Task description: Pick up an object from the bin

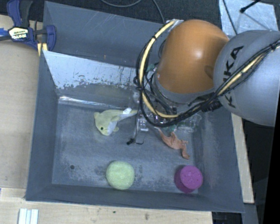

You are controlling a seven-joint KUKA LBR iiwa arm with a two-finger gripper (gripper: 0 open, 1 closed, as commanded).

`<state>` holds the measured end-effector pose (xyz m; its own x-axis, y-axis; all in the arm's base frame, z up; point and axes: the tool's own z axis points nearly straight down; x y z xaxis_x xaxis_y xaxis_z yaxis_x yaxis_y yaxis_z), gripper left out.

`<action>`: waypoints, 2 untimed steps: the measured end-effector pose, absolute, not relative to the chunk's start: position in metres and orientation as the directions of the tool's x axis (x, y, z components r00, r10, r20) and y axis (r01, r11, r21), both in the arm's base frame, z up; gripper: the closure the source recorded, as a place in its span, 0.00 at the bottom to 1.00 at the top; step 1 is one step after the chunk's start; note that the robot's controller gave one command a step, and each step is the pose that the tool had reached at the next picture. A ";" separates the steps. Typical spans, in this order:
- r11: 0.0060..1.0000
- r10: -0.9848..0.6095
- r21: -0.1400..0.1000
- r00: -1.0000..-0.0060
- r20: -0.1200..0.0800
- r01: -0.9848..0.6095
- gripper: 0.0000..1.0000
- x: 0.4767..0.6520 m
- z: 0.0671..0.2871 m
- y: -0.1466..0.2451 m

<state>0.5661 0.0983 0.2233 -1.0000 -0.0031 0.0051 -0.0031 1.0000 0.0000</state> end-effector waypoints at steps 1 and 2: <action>1.000 0.000 0.001 -1.000 -0.004 0.000 0.00 0.567 0.228 0.098; 0.988 -0.152 0.000 -0.988 -0.005 -0.152 0.00 0.591 0.171 0.100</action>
Offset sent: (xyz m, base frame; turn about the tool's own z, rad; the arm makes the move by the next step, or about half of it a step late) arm 0.0610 0.0053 -0.1533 -0.3987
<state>0.5908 0.1001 0.1706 -0.9884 -0.1519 -0.0053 -0.1519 0.9884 -0.0001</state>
